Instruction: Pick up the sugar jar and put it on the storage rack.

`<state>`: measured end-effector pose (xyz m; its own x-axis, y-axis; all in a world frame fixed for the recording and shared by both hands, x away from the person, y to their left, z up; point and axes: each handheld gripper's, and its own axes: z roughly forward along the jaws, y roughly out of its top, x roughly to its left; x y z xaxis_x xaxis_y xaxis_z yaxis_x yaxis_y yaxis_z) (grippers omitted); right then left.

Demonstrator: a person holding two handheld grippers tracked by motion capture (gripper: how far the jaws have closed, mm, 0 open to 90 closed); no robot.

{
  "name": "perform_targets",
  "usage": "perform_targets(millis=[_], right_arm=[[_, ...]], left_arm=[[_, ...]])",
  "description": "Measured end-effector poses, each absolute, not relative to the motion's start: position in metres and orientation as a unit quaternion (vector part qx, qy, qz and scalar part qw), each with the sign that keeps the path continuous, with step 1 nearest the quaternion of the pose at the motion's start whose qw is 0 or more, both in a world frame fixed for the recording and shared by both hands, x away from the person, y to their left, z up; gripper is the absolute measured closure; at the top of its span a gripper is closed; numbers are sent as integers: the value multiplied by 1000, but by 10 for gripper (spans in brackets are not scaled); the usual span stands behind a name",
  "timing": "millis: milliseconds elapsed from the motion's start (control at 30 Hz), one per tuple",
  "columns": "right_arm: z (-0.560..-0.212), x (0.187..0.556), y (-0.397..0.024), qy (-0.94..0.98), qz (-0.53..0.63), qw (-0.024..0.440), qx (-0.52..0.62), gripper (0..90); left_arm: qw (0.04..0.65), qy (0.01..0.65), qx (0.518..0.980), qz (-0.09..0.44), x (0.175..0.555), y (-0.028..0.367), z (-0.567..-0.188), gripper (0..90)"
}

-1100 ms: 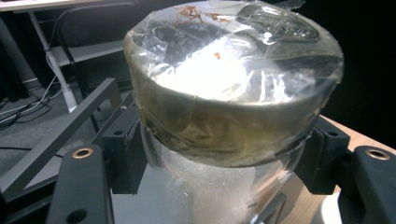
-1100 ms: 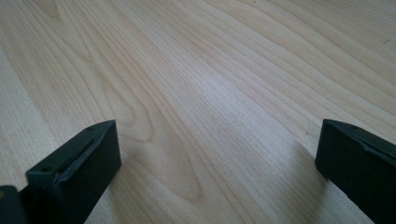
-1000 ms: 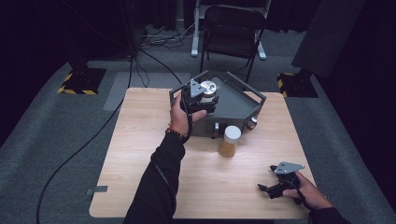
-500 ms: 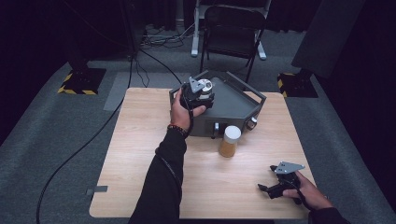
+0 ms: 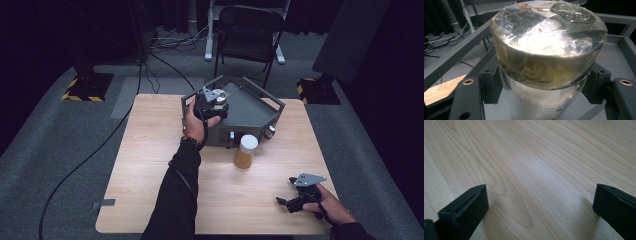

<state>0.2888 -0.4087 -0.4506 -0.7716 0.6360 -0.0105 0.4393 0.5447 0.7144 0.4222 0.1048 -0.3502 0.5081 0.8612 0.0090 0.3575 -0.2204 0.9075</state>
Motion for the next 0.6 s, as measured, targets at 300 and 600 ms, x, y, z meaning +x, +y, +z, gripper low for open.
perform_targets(millis=[300, 600], right_arm=[[-451, 289, -409, 869, 363, 135, 309, 0], [-451, 289, -409, 869, 363, 135, 309, 0]], left_arm=[[467, 414, 734, 266, 424, 106, -355, 301], [481, 417, 724, 264, 422, 110, -360, 244]])
